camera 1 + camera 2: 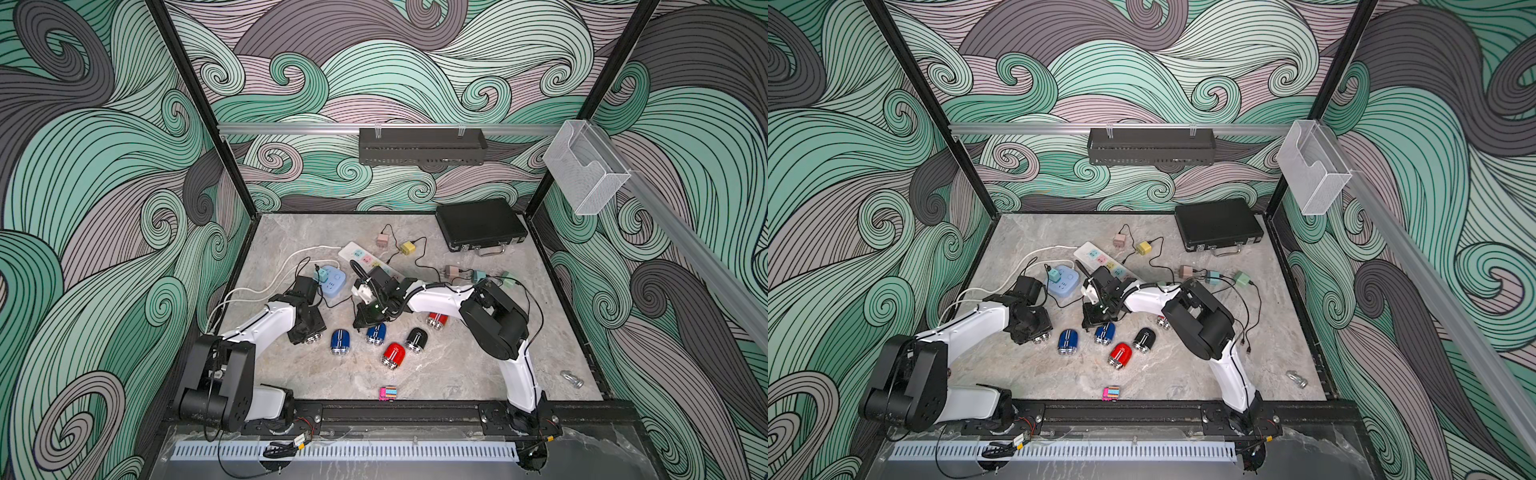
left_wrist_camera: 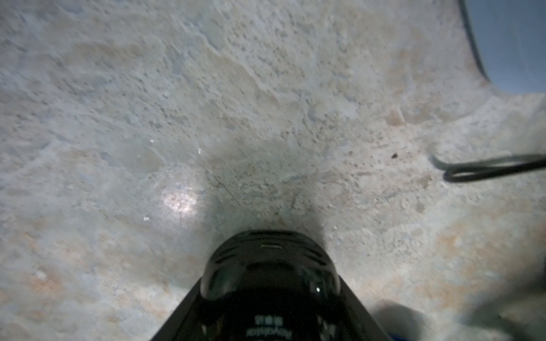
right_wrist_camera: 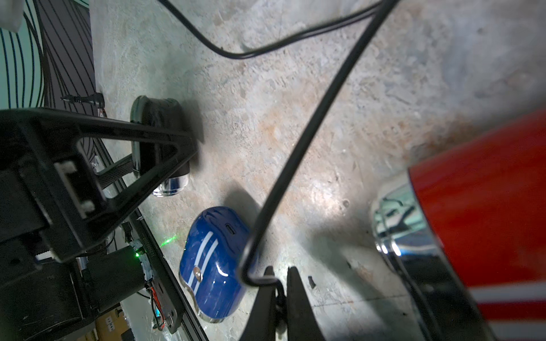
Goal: Unplug the electric shaver
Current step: Place the electric shaver at the center of the board.
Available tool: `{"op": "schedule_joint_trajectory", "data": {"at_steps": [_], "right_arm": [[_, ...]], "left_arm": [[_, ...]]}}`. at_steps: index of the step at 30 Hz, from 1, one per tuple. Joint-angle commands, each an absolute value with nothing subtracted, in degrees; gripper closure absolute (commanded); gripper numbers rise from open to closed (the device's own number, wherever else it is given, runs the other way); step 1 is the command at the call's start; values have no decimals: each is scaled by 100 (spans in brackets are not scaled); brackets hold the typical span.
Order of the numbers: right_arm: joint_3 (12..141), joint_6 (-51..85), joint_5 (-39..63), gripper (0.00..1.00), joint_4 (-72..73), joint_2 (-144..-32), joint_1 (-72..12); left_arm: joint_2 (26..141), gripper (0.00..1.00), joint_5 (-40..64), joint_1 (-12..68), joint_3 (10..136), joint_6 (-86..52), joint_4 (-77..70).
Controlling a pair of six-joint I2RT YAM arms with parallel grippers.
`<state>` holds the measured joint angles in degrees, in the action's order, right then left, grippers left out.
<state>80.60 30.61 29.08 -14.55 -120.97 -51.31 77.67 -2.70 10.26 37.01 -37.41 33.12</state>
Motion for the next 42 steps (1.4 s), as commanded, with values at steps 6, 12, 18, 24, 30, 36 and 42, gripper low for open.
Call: {"op": "schedule_joint_trajectory", "data": {"at_steps": [6,12,18,24,30,36,42], "right_arm": [[8196,2944,2764,89,-1652,-11900,-5172],[8272,2905,2736,88,-1744,-11865,-5186],[8445,2768,2640,83,-1984,-11814,-5185],[8552,2681,2579,78,-2204,-11730,-5186],[8619,2578,2453,76,-2360,-11588,-5183],[8958,2357,2255,75,-2707,-11516,-5186],[9368,2135,2132,66,-2917,-11508,-5189]], "left_arm": [[7563,34,-141,1020,3796,-3656,3331],[7386,33,-139,1020,3897,-3621,3469],[7203,32,-132,1020,4098,-3586,3643],[7103,32,-167,1020,4290,-3538,3779],[7015,32,-292,1002,4437,-3507,3863],[7003,32,-246,924,4496,-3583,3711],[7122,32,-24,747,4651,-3669,3544]]}}
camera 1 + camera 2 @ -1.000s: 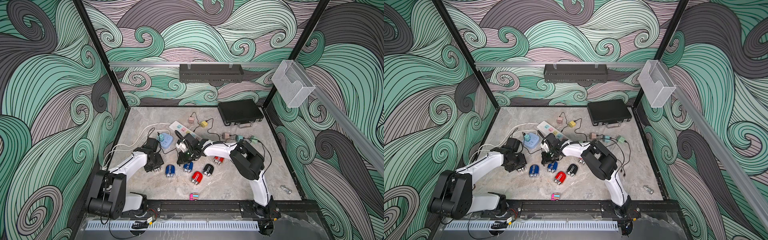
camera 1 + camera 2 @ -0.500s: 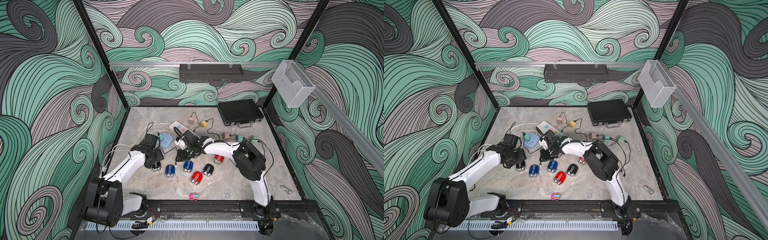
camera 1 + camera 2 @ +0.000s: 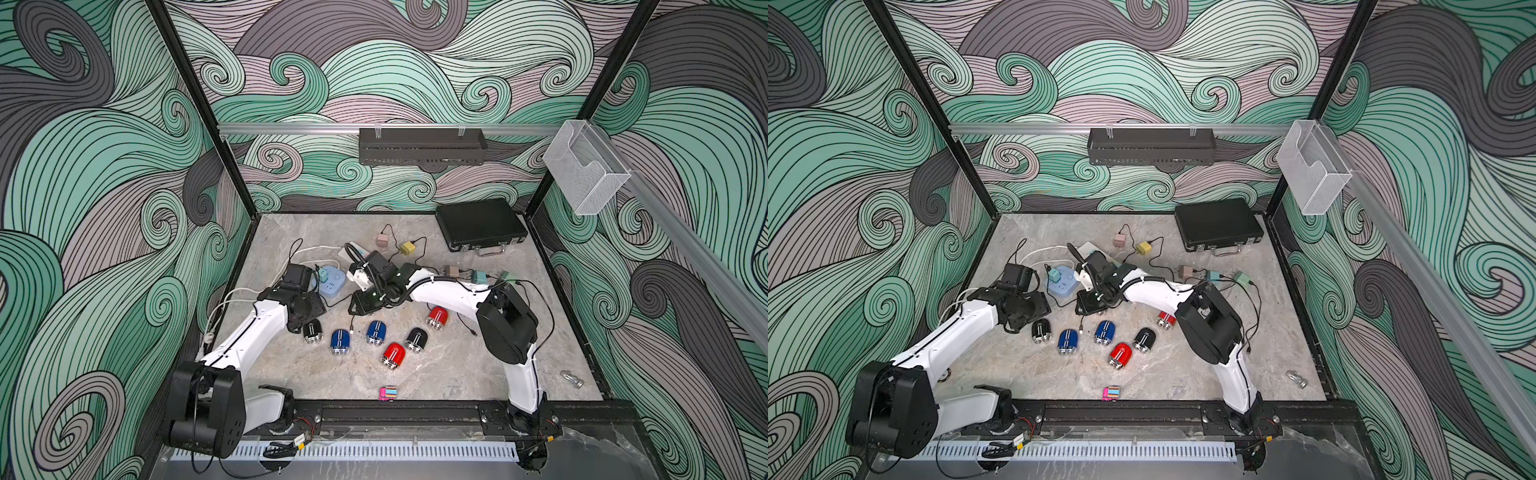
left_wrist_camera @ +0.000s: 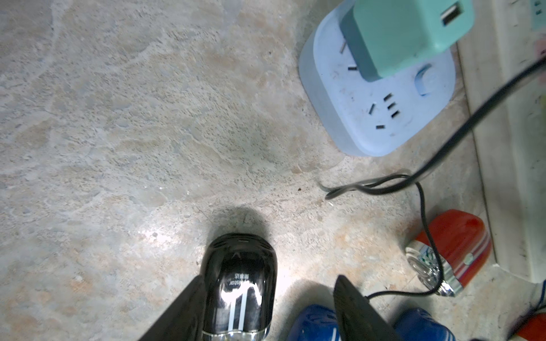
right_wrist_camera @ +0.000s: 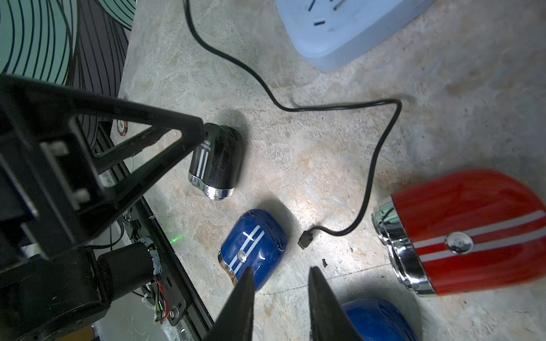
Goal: Unplug the electric shaver
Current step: Place the electric shaver at the center of the board, then remove the plug from the socket.
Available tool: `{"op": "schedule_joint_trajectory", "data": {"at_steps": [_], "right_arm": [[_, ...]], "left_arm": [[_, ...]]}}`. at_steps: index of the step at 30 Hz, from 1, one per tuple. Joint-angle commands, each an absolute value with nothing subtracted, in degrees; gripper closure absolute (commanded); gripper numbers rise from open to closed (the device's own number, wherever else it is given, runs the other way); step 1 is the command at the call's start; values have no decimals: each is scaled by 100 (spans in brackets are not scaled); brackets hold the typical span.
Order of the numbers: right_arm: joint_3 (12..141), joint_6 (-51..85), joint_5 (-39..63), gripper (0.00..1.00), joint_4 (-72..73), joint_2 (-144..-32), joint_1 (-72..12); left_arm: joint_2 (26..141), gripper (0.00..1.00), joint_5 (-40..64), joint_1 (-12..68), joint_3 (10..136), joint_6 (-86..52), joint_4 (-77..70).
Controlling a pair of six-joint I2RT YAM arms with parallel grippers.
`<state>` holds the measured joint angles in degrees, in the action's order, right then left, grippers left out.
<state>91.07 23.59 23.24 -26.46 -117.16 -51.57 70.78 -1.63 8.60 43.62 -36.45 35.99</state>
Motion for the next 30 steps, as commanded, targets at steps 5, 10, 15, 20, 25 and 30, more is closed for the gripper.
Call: {"op": "schedule_joint_trajectory", "data": {"at_steps": [5,10,15,20,25,30], "right_arm": [[10138,1886,1926,64,-3372,-11831,-5194],[11150,1669,1733,57,-3936,-12387,-5203],[12131,1439,1534,52,-4408,-12933,-5222],[12998,1142,1258,52,-4653,-13556,-5229],[13676,877,1067,52,-4725,-14086,-5222],[14111,629,925,51,-4695,-14493,-5205]], "left_arm": [[7226,33,233,437,4818,-3774,3312],[7451,34,618,38,4911,-3882,3040],[7704,34,1041,-384,4902,-4014,2729],[8061,35,1434,-721,4929,-4068,2403],[8511,35,1944,-907,4955,-4181,2016],[8704,35,2109,-932,4972,-4253,1785]]}}
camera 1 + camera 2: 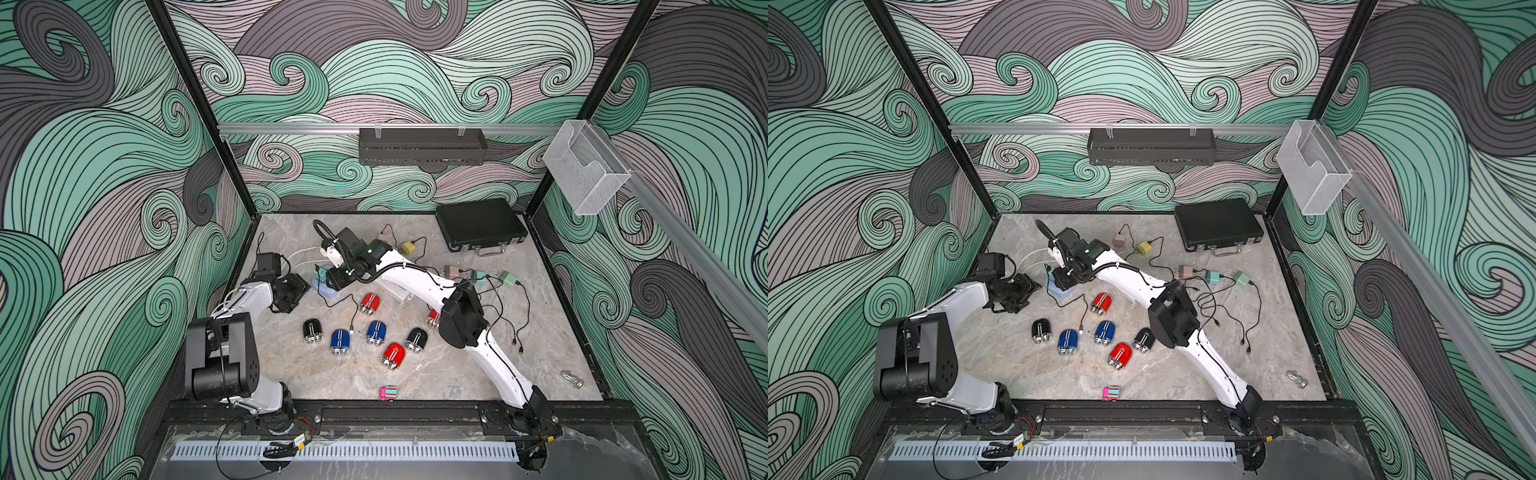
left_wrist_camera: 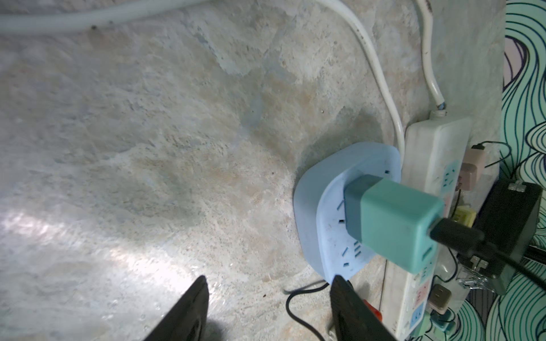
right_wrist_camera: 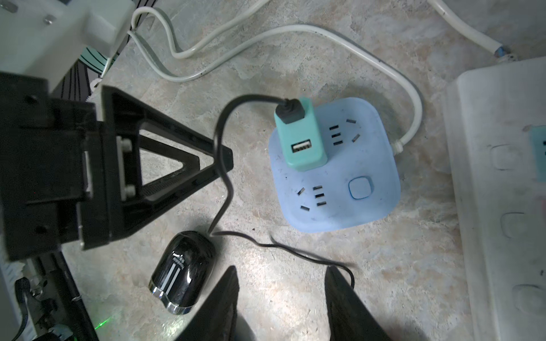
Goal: Unplug the electric shaver
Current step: Remove the plug from the socket.
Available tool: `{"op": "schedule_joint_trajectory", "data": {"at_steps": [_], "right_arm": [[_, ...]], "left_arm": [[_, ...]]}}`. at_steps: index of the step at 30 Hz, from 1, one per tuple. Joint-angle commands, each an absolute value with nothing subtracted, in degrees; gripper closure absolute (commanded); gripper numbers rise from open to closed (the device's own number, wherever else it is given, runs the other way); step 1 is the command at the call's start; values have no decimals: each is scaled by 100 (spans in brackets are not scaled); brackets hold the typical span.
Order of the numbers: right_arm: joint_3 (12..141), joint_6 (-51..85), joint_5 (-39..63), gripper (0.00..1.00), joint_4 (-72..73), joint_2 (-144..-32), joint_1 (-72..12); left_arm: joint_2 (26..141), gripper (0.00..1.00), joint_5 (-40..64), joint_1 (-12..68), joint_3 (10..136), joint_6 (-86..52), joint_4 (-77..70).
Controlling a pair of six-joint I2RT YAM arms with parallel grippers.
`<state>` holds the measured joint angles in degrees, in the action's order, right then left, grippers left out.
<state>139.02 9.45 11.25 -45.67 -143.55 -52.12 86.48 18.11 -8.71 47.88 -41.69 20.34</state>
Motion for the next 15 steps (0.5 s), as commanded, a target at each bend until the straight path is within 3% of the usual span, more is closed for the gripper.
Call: {"op": "schedule_joint_trajectory", "data": {"at_steps": [1,15], "right_arm": [[14177,576,907,51,-4679,-14560,-5203],[14435,193,1009,44,-3983,-15017,-5038]], "left_arm": [[8735,35,2118,-934,4968,-4254,1750],[9231,36,2352,-997,5045,-4398,1331]]}}
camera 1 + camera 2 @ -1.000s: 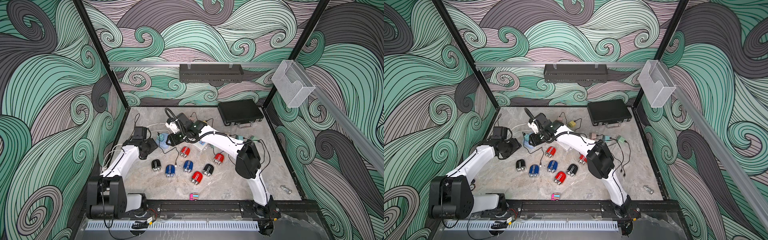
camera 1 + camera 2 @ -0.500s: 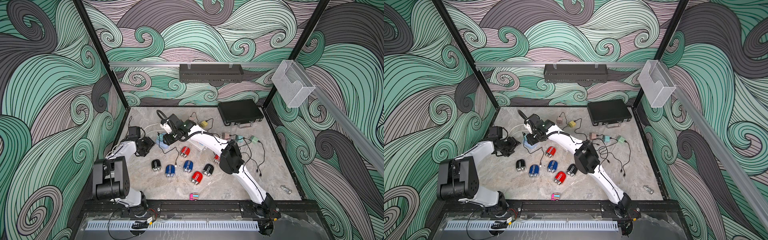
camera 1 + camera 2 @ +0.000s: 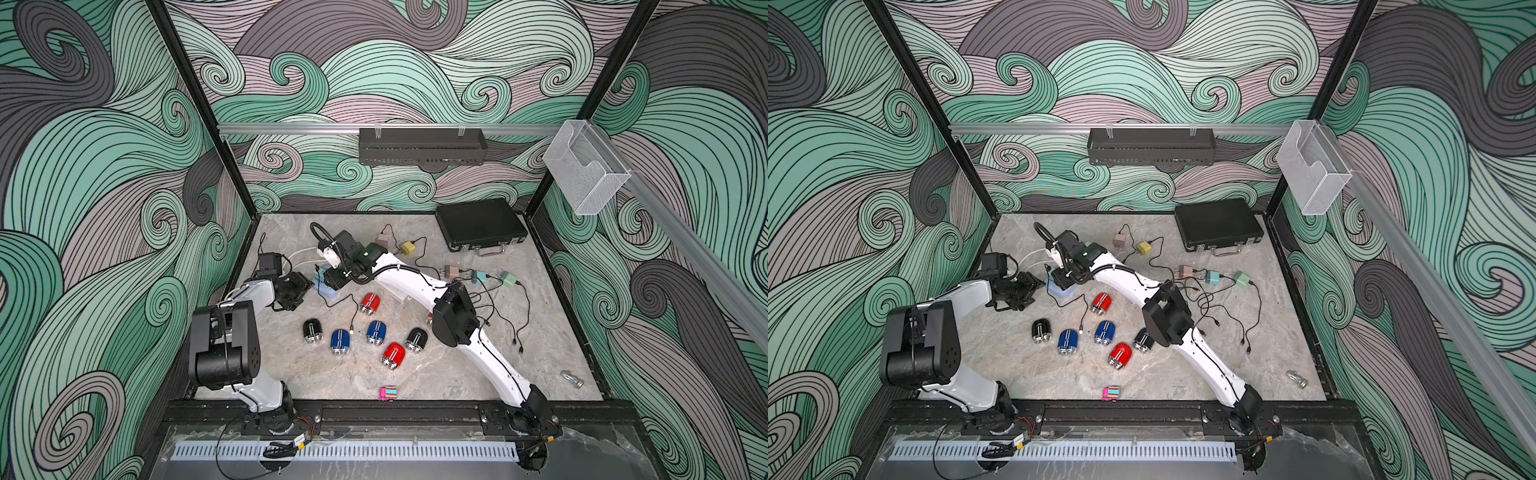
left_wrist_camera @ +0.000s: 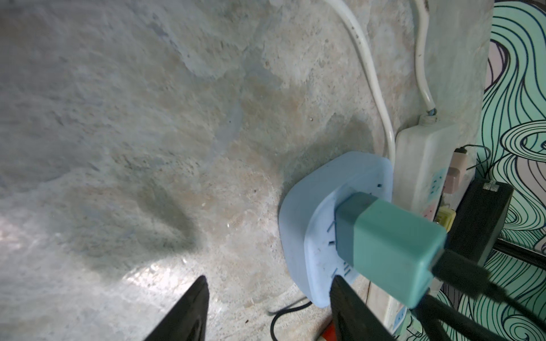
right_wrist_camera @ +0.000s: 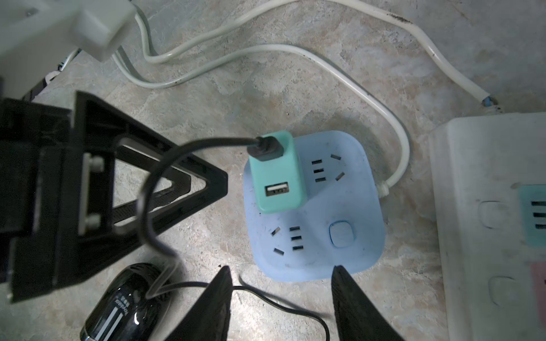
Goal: Unplug the electric shaver
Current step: Remove the plug from the socket.
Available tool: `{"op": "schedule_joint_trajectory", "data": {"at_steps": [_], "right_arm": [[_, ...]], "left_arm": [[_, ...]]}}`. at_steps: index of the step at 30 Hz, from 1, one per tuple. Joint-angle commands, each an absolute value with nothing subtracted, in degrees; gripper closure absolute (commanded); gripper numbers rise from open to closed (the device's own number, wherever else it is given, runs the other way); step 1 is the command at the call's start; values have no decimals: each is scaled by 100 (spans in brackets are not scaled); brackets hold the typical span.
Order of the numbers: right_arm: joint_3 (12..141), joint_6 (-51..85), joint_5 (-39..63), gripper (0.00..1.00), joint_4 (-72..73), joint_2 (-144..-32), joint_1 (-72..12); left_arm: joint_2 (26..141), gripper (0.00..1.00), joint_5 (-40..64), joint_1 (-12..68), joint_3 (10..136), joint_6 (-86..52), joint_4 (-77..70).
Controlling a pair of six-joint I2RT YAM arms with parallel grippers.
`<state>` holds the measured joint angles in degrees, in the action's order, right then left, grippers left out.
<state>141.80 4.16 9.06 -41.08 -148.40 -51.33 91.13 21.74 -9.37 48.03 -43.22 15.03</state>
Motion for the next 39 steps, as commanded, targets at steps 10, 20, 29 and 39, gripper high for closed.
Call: {"op": "schedule_joint_trajectory", "data": {"at_steps": [10,20,29,39], "right_arm": [[14805,-35,1283,42,-3784,-15371,-4946],[14925,-90,1623,42,-3604,-15530,-4957],[15359,-132,1636,42,-3576,-15803,-5036],[15403,-281,1617,50,-3437,-15986,-5062]], "left_arm": [[9442,36,2452,-989,5040,-4456,1143],[9608,36,2400,-982,4996,-4430,1143],[9662,37,2303,-946,4993,-4430,1282],[9712,38,2235,-843,5012,-4438,1362]]}}
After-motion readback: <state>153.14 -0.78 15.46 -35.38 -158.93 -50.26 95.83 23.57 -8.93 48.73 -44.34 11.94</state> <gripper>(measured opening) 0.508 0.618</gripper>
